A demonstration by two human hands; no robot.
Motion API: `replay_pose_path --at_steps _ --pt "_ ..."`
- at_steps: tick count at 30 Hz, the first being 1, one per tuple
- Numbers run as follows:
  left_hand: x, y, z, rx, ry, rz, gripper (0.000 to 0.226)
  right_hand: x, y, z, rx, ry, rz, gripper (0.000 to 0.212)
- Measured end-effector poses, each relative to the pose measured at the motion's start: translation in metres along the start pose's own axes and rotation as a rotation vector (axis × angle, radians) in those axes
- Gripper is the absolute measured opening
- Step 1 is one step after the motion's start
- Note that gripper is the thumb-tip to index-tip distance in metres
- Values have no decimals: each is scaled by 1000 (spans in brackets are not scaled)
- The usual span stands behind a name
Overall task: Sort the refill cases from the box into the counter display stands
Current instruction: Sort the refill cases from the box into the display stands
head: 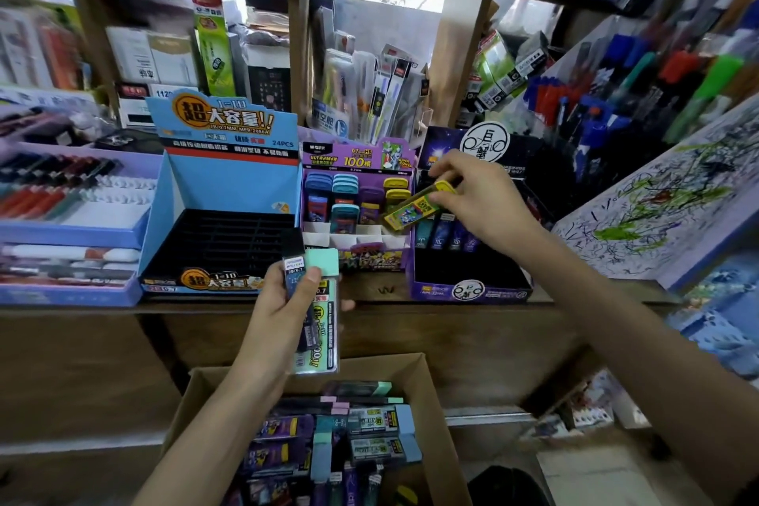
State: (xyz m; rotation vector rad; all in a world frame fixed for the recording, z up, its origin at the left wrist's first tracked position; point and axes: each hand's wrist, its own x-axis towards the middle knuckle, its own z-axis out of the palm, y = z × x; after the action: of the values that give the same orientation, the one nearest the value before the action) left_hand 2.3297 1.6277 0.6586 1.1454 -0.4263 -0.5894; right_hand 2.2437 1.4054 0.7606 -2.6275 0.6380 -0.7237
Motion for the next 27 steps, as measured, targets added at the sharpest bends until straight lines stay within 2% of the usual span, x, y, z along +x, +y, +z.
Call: replay_pose_path --at_steps 3,8,15,19,23,27 --pt "-1 1 -5 9 9 9 15 13 -7 5 -420 29 -204 21" --pt "-5 4 -16 37 6 15 17 23 -18 19 -683 -41 -397 17" --pt "-9 7 -24 51 17 5 15 38 -29 15 -774 -29 -437 26" --pt "-12 7 -25 62 -1 10 16 36 -27 25 -801 -98 -471 26" --pt "-14 8 -24 68 -2 5 17 35 -19 36 -722 -126 -436 26" --pt "-15 9 -25 71 -1 13 17 37 -14 40 -628 -133 -372 40"
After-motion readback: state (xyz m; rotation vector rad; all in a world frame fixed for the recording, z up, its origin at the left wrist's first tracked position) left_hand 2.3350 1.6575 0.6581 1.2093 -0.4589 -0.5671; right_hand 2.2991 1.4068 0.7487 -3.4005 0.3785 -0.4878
